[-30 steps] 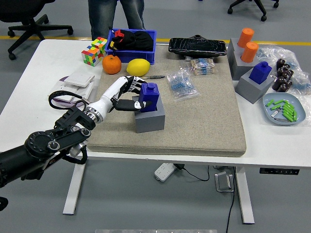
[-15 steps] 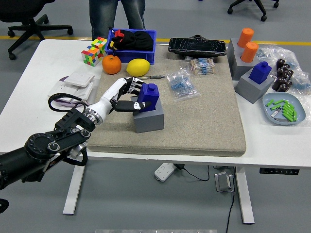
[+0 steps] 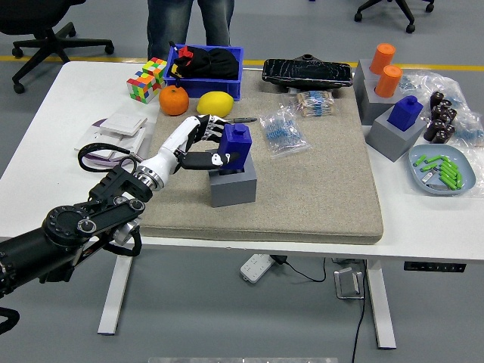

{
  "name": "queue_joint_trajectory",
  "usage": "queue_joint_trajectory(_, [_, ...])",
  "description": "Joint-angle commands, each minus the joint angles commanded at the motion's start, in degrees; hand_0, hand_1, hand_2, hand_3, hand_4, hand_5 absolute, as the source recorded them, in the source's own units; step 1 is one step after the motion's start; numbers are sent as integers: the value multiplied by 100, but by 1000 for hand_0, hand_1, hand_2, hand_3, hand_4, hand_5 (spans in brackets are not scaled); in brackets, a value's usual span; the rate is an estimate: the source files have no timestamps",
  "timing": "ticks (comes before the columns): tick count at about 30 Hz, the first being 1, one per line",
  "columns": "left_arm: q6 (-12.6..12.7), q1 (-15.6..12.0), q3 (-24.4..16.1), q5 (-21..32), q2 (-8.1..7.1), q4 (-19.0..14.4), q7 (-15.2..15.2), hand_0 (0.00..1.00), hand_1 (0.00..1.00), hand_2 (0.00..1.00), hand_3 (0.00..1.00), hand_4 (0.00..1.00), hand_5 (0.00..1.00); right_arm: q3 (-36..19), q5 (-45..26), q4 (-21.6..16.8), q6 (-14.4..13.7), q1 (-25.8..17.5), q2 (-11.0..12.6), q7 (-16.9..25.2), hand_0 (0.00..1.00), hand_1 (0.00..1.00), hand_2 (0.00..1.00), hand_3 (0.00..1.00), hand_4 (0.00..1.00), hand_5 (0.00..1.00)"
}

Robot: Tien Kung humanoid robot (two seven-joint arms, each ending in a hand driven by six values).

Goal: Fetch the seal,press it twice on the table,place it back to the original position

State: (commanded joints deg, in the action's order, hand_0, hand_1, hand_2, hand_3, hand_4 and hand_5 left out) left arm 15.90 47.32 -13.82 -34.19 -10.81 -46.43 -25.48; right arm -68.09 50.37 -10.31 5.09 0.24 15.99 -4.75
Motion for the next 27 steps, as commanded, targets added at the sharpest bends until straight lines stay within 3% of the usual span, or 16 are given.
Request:
queue_joint_trajectory(13, [35,-48,-105,152,257,163,-72,629,505,466,578,735,2,63,-26,0,0,31,12,1,730,683,652,616,719,515])
queue_joint_trajectory(27, [47,-159,-59,253,237,303,-135,627,504,464,577,745,2,62,-29,0,4,12,10,3,730,683,652,615,719,516])
